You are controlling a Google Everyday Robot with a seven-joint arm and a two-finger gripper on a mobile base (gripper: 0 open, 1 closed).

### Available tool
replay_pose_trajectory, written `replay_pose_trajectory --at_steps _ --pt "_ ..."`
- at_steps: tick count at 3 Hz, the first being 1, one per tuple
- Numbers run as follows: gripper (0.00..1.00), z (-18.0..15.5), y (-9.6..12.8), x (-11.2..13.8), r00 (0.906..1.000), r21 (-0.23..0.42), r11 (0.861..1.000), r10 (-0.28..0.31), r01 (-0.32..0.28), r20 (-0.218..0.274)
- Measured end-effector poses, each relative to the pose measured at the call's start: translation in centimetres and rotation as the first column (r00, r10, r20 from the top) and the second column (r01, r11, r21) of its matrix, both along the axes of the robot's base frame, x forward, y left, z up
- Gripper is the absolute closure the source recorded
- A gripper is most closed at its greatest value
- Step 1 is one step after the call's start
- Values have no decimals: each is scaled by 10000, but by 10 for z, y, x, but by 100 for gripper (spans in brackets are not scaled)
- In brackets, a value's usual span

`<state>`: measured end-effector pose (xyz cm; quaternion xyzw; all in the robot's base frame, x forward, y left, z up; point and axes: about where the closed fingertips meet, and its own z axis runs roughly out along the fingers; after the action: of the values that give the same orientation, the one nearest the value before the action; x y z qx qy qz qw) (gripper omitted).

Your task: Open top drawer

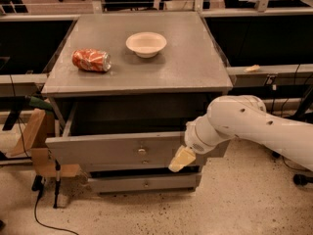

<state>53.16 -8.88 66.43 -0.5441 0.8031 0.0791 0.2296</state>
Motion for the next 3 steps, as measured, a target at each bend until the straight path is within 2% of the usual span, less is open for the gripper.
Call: replay_pose_trajectory --at_steps 1,3 --pt "41 -3 -6 -11 9998 -109 9999 101 -103 -150" --pt "87 12 -6 -11 9998 -109 9999 101 -103 -150"
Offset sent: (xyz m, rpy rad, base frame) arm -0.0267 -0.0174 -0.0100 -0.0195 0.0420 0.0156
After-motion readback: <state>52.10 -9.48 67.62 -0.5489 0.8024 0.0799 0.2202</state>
